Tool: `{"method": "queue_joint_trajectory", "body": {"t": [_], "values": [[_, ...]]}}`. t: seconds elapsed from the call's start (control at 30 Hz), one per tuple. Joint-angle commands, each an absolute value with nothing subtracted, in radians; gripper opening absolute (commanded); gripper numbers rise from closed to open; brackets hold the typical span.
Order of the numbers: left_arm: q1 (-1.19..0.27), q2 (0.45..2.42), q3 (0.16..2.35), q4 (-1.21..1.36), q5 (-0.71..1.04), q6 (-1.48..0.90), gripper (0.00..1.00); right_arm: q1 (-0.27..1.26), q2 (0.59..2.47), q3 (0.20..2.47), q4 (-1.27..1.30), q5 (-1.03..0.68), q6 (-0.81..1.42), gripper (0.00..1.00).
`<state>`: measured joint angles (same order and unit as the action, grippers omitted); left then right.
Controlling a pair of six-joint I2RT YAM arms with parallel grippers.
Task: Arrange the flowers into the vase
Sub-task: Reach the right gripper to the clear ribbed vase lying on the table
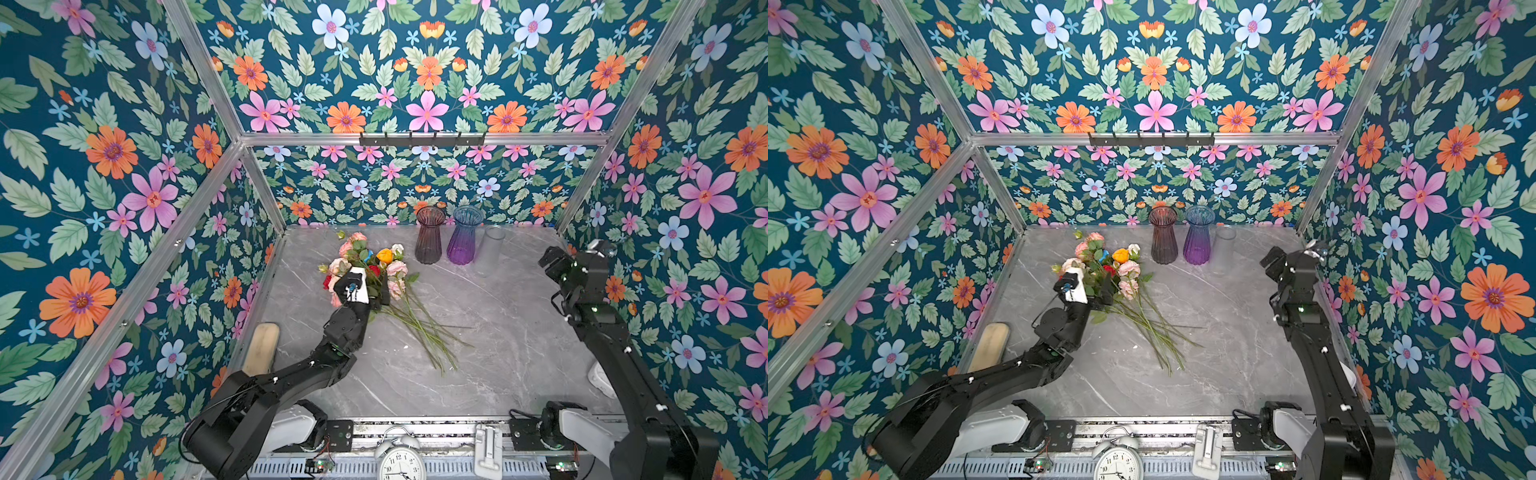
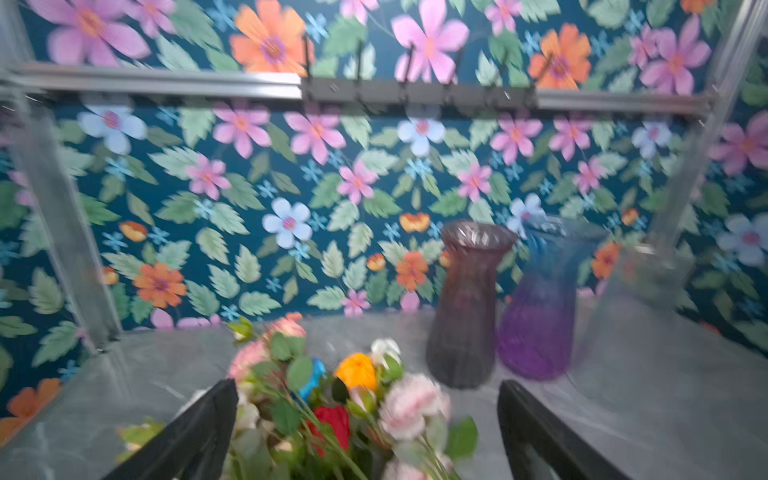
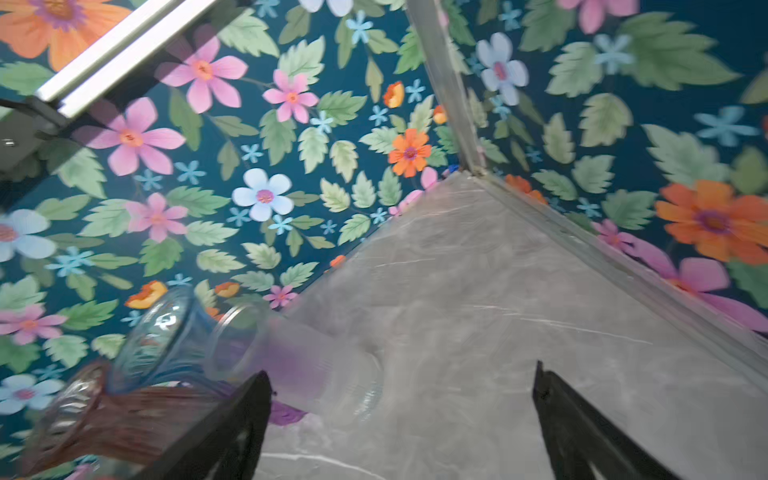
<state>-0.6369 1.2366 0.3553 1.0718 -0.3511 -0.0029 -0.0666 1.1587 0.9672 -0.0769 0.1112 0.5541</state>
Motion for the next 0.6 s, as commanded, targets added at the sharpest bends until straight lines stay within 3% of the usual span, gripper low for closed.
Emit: {"method": "queue_joint_trajectory", "body": {"t": [0.0, 0.13, 0.23, 0.3, 0.37, 0.4, 0.57], "values": [[-0.643, 1.263, 0.315, 1.125, -0.251, -0.139, 1.0, -0.066, 1.309, 1.165, -0.351, -0.196, 0.532, 0.99], [-0.637, 1.309, 0.24, 1.337, -0.188, -0.227, 1.0, -0.065, 1.526, 1.433, -0.566, -0.296, 0.513, 0.99], [-0.632, 1.303, 0.262, 1.275, -0.159, -0.198, 1.0, -0.061, 1.641, 1.601, -0.678, -0.321, 0.502, 0.98], [-0.631, 1.287, 0.281, 1.2, -0.203, -0.203, 1.0, -0.061, 1.719, 1.68, -0.721, -0.317, 0.489, 0.82], [-0.628, 1.27, 0.279, 1.167, -0.258, -0.222, 1.0, -0.061, 1.785, 1.763, -0.778, -0.301, 0.477, 0.58], [-0.624, 1.258, 0.268, 1.167, -0.273, -0.232, 1.0, -0.06, 1.82, 1.801, -0.806, -0.299, 0.472, 0.51], [-0.609, 1.208, 0.275, 1.101, -0.256, -0.235, 1.0, -0.045, 1.933, 1.919, -0.881, -0.294, 0.449, 0.46]]}}
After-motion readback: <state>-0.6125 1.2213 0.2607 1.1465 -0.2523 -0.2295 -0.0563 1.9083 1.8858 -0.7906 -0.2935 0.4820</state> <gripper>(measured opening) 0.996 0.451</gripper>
